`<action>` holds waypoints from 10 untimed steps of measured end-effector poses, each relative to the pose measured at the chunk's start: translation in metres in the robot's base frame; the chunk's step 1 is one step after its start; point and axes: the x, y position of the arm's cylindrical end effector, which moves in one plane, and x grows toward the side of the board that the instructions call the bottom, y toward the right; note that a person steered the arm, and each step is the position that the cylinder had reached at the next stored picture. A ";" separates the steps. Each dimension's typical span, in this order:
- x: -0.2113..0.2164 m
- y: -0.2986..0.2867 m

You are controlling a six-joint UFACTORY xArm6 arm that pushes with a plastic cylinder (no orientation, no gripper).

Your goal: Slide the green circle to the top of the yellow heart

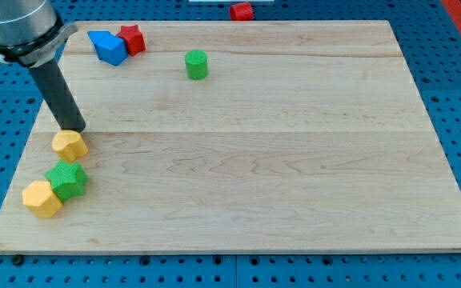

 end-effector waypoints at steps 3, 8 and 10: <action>-0.009 0.054; -0.145 0.127; -0.160 0.077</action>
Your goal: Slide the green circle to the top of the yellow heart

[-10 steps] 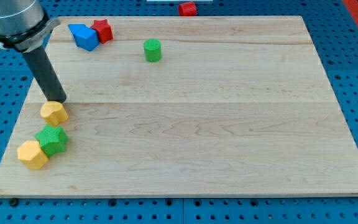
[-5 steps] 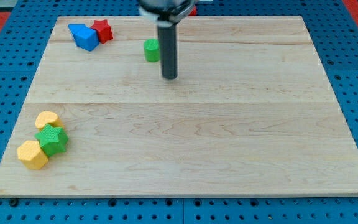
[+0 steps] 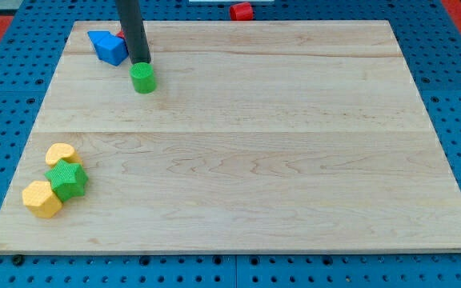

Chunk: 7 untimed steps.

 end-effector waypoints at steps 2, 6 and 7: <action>-0.006 -0.013; 0.099 0.017; 0.094 -0.008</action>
